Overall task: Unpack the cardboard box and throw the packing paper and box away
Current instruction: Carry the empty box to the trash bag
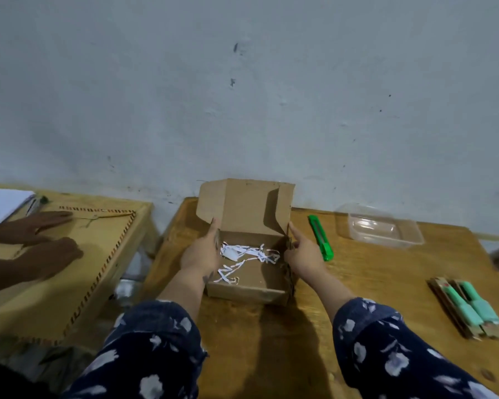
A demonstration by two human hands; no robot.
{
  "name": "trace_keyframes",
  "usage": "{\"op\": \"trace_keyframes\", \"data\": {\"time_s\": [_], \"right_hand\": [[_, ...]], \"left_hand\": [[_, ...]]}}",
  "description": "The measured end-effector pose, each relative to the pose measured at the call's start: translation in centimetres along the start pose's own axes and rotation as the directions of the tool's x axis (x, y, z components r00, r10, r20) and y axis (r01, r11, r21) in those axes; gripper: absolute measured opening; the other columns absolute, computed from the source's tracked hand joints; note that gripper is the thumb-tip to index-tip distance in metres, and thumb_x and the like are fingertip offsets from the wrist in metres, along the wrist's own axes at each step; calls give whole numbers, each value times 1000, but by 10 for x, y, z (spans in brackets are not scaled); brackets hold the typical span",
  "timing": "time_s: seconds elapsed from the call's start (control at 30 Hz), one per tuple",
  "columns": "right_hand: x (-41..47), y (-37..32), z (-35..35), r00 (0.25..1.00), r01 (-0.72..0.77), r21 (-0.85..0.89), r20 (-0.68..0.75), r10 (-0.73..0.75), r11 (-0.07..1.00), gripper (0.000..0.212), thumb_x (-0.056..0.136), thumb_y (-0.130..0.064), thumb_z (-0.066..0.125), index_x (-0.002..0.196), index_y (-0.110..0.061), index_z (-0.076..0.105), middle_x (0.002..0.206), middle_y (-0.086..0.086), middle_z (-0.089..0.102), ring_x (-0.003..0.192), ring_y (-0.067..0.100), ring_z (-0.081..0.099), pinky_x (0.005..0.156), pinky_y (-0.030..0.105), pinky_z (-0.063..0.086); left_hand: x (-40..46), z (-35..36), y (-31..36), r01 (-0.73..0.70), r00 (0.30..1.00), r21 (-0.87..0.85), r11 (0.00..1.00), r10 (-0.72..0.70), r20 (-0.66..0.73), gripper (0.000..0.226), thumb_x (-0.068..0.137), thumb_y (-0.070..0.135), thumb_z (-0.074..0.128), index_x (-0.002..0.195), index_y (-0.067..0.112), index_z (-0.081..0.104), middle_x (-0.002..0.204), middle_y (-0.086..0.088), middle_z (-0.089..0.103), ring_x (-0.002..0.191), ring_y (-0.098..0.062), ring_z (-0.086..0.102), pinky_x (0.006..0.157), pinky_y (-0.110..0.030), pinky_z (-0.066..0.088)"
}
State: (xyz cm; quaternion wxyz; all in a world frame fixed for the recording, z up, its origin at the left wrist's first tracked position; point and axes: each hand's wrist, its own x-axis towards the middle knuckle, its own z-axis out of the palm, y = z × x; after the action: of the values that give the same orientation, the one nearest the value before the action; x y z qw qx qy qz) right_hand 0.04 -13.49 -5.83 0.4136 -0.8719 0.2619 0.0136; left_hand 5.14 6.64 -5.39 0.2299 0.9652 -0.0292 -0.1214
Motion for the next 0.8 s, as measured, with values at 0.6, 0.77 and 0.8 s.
{"op": "trace_keyframes", "data": {"time_s": [0.6, 0.77, 0.8], "right_hand": [[-124, 91, -124, 950, -88, 159, -283, 131, 983, 65, 89, -3, 50, 144, -34, 33, 89, -3, 55, 84, 27, 63, 79, 47, 56], [-214, 173, -185, 843, -230, 196, -450, 295, 953, 66, 89, -3, 50, 144, -36, 32, 88, -3, 52, 76, 20, 60, 67, 39, 56], [-234, 193, -196, 814, -253, 215, -479, 328, 943, 67, 89, -3, 50, 144, -35, 32, 88, -3, 53, 72, 18, 59, 63, 34, 53]], "left_hand": [[-98, 40, 109, -361, 929, -102, 927, 367, 48, 78, 93, 6, 48, 150, 41, 8, 116, -5, 63, 79, -23, 62, 59, -35, 51], [-170, 102, 183, -532, 808, -149, 834, 552, 206, 78, 92, 12, 53, 149, 42, 9, 121, -8, 61, 96, -29, 62, 86, -43, 53], [-189, 117, 197, -563, 777, -154, 812, 584, 234, 78, 92, 12, 54, 149, 42, 9, 121, -8, 61, 96, -29, 62, 85, -42, 53]]}}
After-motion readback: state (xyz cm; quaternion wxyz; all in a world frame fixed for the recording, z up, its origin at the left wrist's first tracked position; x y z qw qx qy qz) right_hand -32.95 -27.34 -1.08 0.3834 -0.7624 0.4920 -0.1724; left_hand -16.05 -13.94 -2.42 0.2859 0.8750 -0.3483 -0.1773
